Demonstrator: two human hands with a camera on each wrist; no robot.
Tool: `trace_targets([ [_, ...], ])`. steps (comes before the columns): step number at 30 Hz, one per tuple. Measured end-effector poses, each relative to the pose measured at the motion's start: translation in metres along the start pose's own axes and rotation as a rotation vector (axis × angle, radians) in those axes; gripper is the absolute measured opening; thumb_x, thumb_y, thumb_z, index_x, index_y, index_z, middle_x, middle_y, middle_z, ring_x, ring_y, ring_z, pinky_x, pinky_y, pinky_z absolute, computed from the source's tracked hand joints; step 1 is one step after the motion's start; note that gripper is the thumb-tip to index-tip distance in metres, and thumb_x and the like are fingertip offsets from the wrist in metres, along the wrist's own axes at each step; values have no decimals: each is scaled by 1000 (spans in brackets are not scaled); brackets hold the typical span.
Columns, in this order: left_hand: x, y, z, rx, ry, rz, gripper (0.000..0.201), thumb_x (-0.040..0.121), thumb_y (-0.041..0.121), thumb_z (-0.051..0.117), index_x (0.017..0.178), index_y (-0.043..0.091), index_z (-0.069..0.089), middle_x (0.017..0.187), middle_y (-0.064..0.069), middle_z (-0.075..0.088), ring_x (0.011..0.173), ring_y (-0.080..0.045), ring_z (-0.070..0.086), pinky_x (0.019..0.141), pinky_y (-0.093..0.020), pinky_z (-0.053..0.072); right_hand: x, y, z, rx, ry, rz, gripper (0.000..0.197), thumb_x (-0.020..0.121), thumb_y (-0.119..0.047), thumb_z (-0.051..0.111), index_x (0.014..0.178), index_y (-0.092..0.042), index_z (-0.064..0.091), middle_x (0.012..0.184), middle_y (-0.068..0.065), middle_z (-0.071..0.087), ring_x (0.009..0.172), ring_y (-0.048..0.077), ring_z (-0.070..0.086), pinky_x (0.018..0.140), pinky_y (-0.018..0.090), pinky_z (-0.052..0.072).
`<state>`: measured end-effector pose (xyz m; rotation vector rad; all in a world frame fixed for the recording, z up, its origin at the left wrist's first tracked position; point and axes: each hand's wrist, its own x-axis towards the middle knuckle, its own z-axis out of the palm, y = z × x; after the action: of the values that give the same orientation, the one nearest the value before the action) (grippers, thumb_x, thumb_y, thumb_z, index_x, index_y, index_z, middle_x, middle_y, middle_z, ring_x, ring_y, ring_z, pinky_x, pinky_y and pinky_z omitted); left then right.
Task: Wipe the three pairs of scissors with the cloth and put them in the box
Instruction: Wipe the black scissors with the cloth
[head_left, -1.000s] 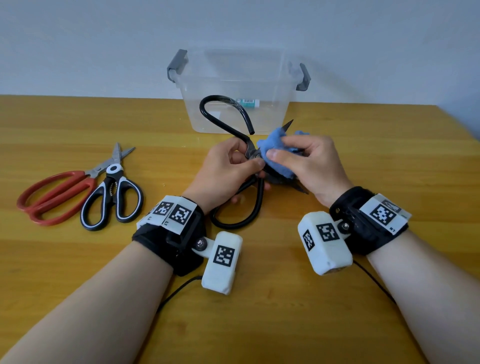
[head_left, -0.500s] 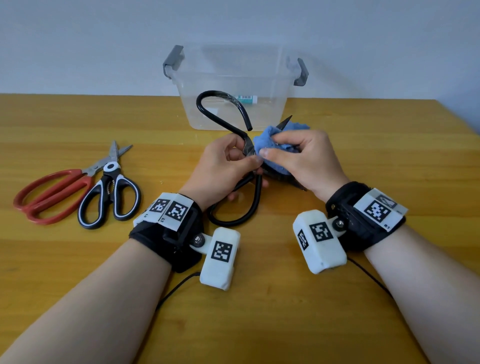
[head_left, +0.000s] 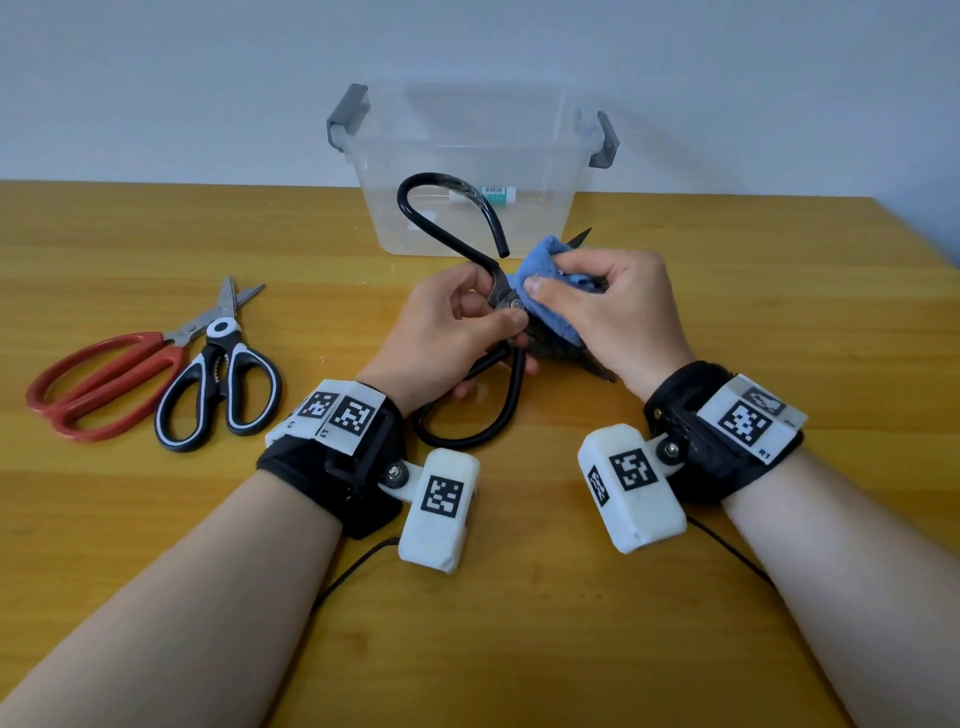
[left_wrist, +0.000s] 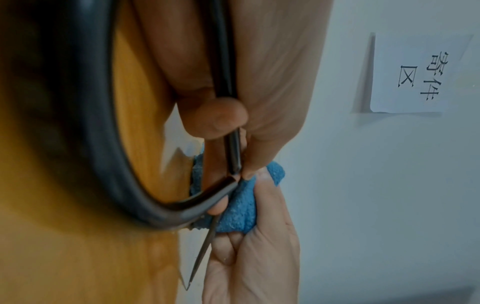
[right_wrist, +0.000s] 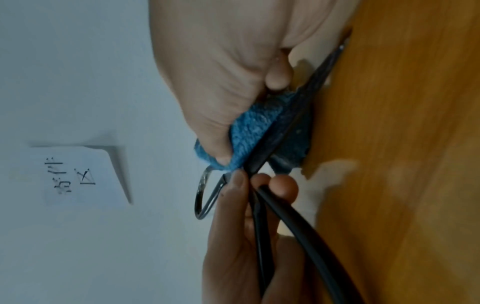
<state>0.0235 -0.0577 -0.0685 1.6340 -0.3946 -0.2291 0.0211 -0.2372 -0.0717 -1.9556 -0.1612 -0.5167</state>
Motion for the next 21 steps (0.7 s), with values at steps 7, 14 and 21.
trace_targets([
  [7,1,0,2,11,4,-12,19,101,6,62,93,7,45,77,-13,72,70,-31,78,31,-20,32,0,6,-1,65,179,59,18,84,-21,80,99,-12,80,84,-9,75,80,6,71,71,29,59],
  [14,-1,1,2,22,-21,6,18,101,7,63,95,7,46,77,-15,72,70,-31,78,32,-22,33,2,-3,7,-89,112,30,15,83,-23,81,94,-14,80,78,-18,69,69,-5,63,64,14,50],
  [21,1,-1,4,13,28,-28,21,101,7,62,90,8,44,75,-12,72,70,-29,78,32,-20,33,3,4,-2,33,227,39,28,85,-22,80,111,-12,77,97,-11,73,91,-3,68,80,17,55],
])
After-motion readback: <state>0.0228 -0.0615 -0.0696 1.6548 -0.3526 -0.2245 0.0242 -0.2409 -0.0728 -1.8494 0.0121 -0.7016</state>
